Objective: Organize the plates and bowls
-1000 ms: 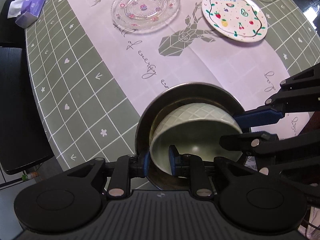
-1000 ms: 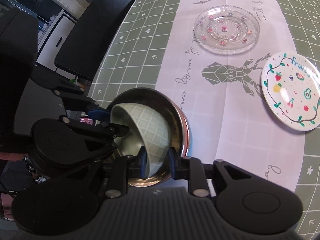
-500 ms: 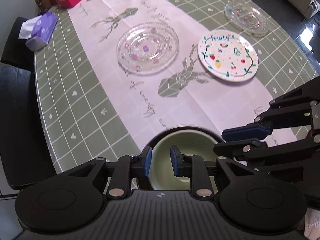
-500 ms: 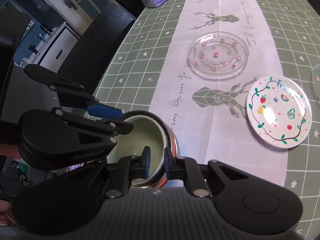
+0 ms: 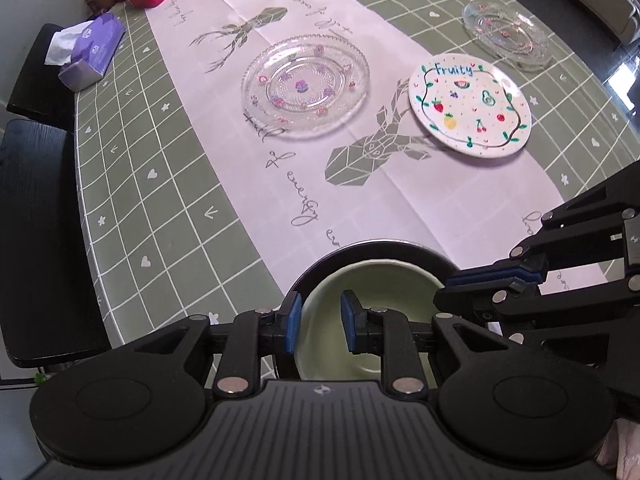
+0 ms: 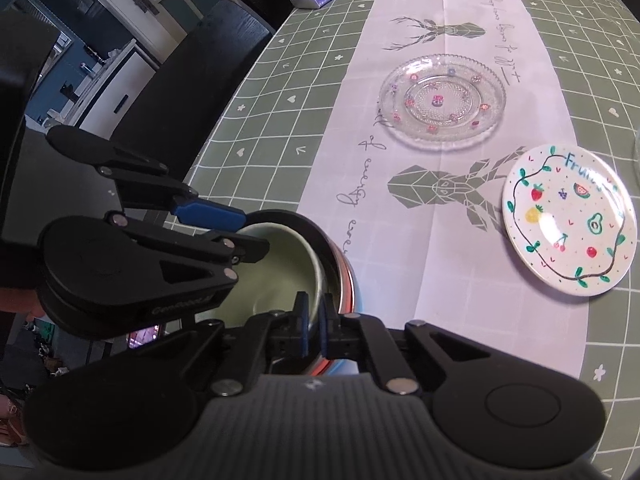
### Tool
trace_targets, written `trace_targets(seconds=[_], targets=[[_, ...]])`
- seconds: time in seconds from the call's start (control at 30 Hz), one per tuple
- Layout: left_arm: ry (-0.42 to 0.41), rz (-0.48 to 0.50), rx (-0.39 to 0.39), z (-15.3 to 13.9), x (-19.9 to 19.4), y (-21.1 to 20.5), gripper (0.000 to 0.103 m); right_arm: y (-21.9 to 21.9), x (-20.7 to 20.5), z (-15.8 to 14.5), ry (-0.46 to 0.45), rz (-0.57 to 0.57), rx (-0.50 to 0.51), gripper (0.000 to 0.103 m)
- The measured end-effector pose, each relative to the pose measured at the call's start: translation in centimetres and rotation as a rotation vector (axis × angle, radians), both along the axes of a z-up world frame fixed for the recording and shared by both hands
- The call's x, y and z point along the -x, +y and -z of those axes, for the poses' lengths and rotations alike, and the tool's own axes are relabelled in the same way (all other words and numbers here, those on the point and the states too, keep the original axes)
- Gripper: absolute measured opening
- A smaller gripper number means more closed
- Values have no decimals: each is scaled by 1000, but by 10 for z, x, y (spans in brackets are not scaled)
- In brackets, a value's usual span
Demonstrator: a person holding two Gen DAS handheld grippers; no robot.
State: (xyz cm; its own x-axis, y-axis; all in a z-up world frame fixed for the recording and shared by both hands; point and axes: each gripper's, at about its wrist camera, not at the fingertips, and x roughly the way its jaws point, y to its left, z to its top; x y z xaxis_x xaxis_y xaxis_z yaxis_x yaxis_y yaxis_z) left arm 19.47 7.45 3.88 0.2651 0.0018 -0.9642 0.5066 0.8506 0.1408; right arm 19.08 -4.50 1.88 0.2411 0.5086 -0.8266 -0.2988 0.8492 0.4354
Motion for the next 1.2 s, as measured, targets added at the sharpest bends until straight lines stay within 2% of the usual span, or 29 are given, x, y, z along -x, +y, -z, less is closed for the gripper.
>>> trace_targets(seconds=[0.23,0.43,0.6,0.7,0.77,0.8,0.97,1.03,1.07,1.1,1.2], targets=[[-80,29,83,-21,8,-11,27,-17,9,-15,-48,-2,-35,5],[-182,22,194,-39,16,-27,27,-49,21,-32,-180,26,-15,8],[-268,-16,323,-43,25,-45,28,-93,23,-31,-220,112,-29,9],[-327,-61,343,-41,32,-59,28,-124,22,-23,-231,194,-23,11],[-351,-83,373,-37,37,-67,28,-144,21,-15,-234,252,-16,18],[-357,-105,402,-34,39,-71,28,-154,21,-11,-233,278,-16,22],[-335,-281,593,-12,43,-78,29,-190,17,12,-212,381,-6,24],[-335,-369,674,2,44,-79,36,-201,13,22,-196,414,-7,34],[-347,-409,706,8,44,-79,44,-205,11,27,-191,431,-3,36],[-363,-450,719,15,44,-81,51,-208,9,32,-185,447,4,38],[-410,-532,696,33,42,-87,54,-216,0,46,-172,475,13,41]])
